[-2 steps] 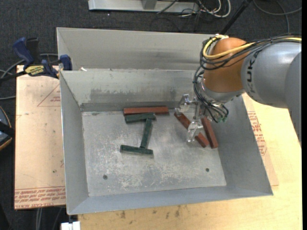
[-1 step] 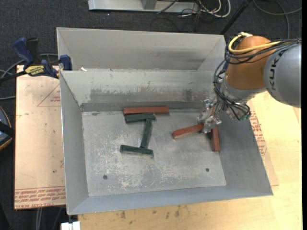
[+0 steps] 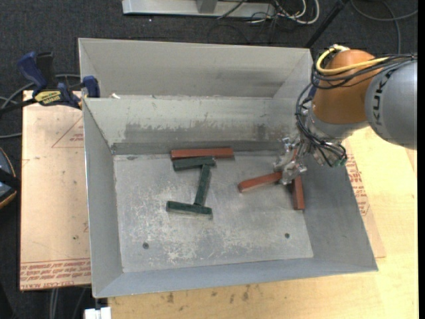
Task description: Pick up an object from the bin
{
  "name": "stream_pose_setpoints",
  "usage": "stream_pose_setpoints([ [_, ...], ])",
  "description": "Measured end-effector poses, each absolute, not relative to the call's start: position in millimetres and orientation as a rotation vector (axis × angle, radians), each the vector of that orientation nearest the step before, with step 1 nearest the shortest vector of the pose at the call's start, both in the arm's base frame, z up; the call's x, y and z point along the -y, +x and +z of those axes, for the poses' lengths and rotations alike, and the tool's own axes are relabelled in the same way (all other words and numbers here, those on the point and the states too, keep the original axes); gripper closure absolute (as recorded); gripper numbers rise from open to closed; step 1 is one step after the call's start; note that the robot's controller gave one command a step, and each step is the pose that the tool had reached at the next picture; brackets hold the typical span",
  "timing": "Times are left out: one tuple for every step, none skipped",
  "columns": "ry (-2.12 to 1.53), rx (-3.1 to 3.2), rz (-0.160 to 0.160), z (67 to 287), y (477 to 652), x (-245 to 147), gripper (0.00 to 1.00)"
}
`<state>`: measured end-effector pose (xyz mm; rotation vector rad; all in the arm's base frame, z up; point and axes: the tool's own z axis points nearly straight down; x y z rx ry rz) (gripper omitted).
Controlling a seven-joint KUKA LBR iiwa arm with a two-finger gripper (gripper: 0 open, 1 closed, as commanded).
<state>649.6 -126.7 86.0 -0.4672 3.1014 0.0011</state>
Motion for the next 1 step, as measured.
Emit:
stream_pose_setpoints([
  [-0.491, -3.098, 0.0, 236.2, 646.0, 134.7, 1.0],
])
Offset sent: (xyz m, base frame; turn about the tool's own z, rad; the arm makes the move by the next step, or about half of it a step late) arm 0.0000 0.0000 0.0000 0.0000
